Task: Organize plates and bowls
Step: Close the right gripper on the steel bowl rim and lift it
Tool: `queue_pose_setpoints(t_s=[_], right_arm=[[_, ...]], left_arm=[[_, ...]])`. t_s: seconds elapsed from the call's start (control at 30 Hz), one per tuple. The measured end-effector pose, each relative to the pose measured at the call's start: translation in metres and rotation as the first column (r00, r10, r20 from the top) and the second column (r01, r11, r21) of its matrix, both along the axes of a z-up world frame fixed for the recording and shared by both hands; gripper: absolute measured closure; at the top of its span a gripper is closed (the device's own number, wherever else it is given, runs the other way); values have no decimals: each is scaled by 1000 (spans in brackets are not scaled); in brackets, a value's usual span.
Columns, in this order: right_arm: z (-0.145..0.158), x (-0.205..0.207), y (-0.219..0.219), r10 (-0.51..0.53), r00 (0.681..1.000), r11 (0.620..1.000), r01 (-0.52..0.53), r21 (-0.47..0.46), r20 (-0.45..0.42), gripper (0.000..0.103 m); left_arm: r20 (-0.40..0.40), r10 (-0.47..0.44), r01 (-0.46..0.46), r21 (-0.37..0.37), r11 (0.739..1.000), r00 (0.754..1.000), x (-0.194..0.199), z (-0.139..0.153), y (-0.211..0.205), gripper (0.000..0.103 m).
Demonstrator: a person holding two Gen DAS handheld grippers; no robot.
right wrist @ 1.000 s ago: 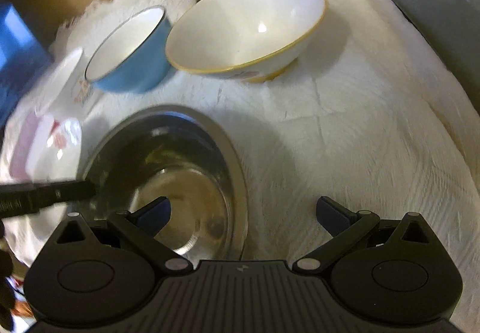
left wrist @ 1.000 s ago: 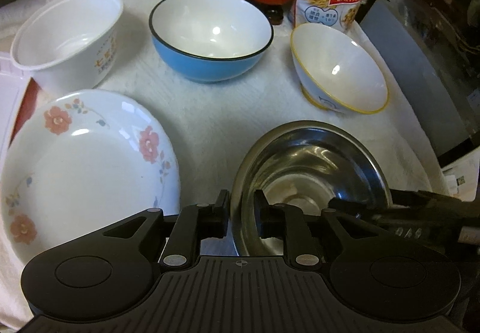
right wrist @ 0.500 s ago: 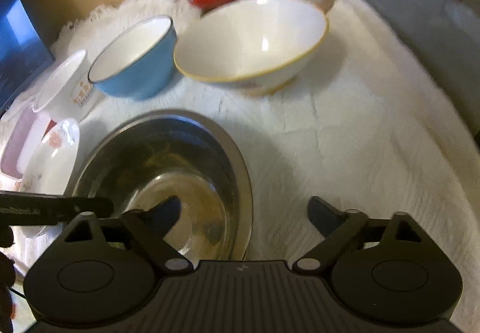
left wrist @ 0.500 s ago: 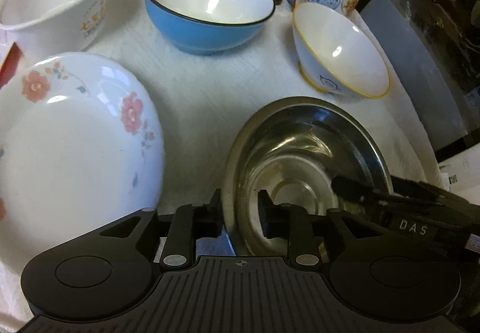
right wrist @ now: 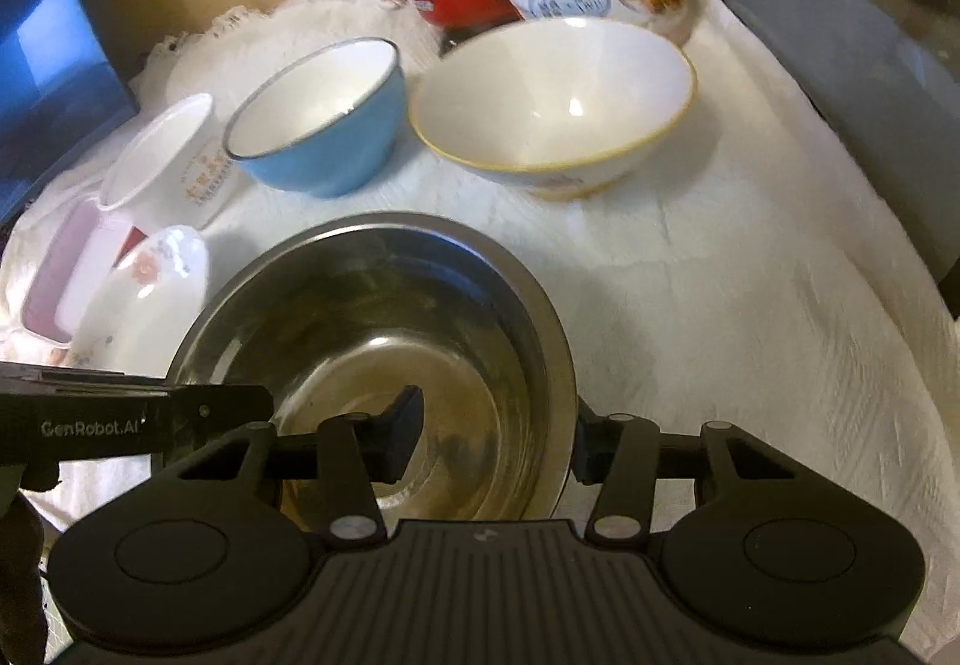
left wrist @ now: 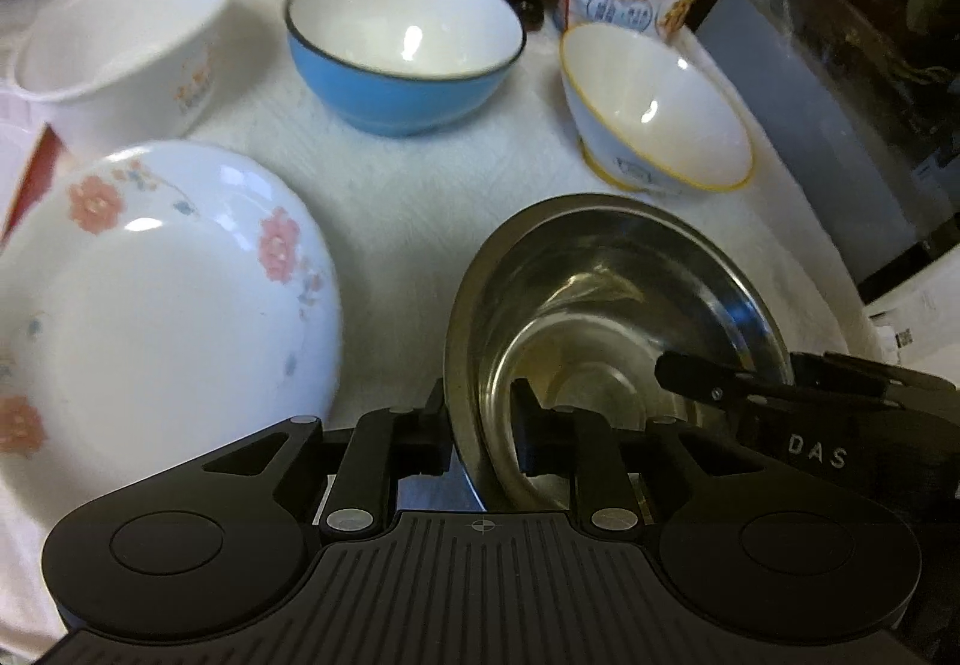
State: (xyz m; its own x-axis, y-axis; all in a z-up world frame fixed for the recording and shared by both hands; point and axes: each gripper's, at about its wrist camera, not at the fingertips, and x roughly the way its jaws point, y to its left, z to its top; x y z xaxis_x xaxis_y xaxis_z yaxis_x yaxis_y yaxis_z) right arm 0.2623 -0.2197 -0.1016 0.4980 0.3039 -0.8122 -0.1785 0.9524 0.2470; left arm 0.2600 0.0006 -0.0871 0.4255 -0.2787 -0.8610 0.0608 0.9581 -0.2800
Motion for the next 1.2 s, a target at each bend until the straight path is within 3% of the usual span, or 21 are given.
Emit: queue_pose_setpoints(t_s=[0.33,0.63,1.2], right_arm=[[32,0,69,140,985,990,-139,-12,99,54],[23,2,145,279,957,960,-277,-37,77,54],[13,11,193,325,940,943,-315,-104,100,53]], left_arm=[[99,141,-145,30,989,985,-28,33,67,82],[86,275,-281,67,957,958,-45,25,123,82],[55,313,-317,95,944,948,-39,6,153,82]])
